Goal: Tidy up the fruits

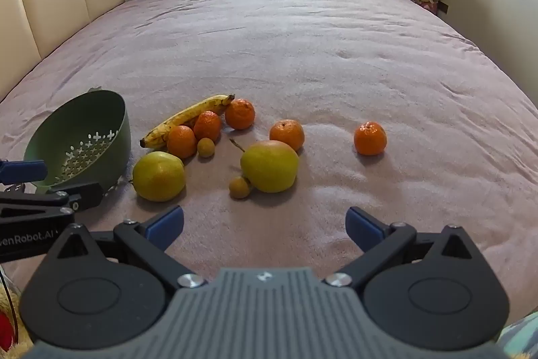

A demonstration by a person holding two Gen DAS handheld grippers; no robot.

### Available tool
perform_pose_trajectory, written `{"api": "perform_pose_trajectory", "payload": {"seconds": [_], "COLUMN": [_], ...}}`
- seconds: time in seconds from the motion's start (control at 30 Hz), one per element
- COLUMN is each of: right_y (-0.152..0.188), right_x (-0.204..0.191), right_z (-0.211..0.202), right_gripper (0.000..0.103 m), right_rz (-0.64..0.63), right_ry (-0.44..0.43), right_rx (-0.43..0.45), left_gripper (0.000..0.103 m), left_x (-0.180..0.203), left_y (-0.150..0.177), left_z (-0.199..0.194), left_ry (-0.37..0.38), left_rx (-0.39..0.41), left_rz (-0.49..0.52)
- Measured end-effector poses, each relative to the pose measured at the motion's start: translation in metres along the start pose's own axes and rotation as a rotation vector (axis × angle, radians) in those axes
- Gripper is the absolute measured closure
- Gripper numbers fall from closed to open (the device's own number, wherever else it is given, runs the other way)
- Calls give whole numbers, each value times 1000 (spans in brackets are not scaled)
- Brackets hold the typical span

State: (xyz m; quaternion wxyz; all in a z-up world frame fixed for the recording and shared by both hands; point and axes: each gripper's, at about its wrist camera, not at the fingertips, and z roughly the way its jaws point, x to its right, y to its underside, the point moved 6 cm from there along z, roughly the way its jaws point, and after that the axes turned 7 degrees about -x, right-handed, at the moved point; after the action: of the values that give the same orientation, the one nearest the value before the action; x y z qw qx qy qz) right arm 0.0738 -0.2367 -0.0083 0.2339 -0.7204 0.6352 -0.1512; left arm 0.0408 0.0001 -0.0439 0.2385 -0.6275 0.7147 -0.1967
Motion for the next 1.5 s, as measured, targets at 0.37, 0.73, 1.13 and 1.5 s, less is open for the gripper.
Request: {"api": "perform_pose_trajectory", "payload": {"seconds": [0.37, 0.73, 1.13, 1.5], "right_y": [0, 0, -2, -2], "right_x": [1, 0, 0, 0], "right_z": [-2, -1, -3, -4], "right_gripper": [4, 4, 4, 4], "right_rz": [9, 6, 9, 13], "right_ry": [6, 5, 2, 3], "right_rx": [4, 4, 7, 11], "left_gripper": [13, 13, 13, 13], "left_x": [0, 2, 3, 3], "left_y": [0, 2, 2, 2], "left_z": [0, 4, 3, 2], "left_ry": [-6, 1, 0, 1], "left_rx": [0, -16, -18, -18], "left_rz": [-2, -4, -7, -6]}}
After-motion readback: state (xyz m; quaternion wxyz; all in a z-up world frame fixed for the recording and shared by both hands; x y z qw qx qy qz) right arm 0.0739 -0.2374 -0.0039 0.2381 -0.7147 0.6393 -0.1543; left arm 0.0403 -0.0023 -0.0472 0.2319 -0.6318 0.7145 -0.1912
